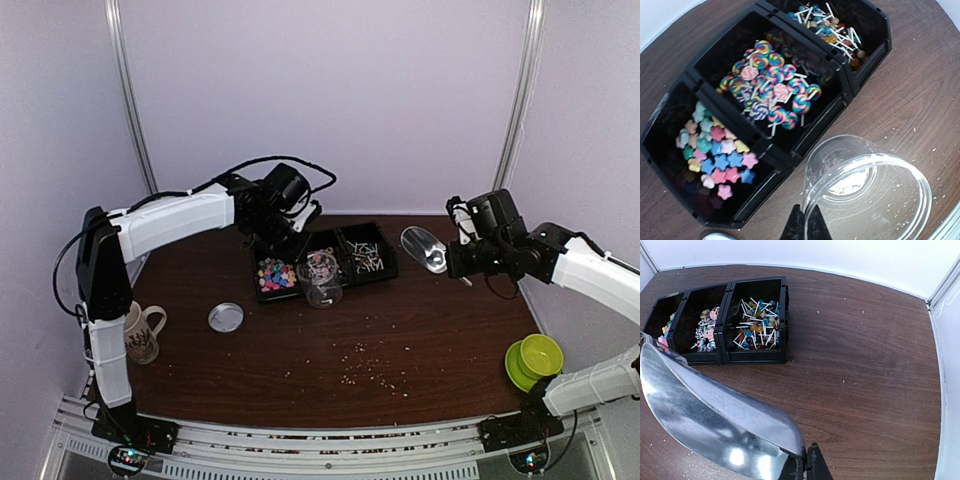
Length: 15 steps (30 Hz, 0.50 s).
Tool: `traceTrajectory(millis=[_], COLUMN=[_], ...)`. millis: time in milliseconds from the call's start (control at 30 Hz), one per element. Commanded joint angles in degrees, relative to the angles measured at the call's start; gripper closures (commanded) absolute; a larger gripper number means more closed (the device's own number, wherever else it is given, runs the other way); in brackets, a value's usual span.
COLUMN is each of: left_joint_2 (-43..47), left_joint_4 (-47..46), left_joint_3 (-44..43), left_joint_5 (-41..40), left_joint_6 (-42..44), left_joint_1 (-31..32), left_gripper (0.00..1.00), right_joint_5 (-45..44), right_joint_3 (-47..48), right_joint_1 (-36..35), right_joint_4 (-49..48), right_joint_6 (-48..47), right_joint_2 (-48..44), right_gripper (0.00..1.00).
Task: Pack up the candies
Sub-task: Place the packing box at the center of the board.
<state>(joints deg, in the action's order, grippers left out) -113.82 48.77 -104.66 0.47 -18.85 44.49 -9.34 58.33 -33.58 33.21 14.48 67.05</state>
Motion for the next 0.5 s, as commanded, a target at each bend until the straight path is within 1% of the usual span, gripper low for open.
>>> traceTrajectory(millis=[0, 233, 467], left_joint_2=[-3.5, -11.7, -18.4], left_joint_4=[0.7, 1.1, 0.1], left_joint_3=[-7.6, -17.0, -21.8], left_joint_5=[2.3, 4.4, 6.4], left_joint_6=[-0.7, -1.4, -3.0], left_joint_1=[2.5, 6.6, 8.5], left_gripper=[1.0, 1.0, 1.0], right_joint_5=[-1.5, -0.9, -0.5], right_joint_3=[-1.3, -2.5, -3.3], right_joint_1=[1.0, 1.8, 1.9], right_joint_4=[-0.7, -1.6, -1.9], right_joint_6=[1.1, 1.2, 1.5], right_joint_2=[-2.0, -2.8, -3.1], right_gripper=[1.0, 1.0, 1.0])
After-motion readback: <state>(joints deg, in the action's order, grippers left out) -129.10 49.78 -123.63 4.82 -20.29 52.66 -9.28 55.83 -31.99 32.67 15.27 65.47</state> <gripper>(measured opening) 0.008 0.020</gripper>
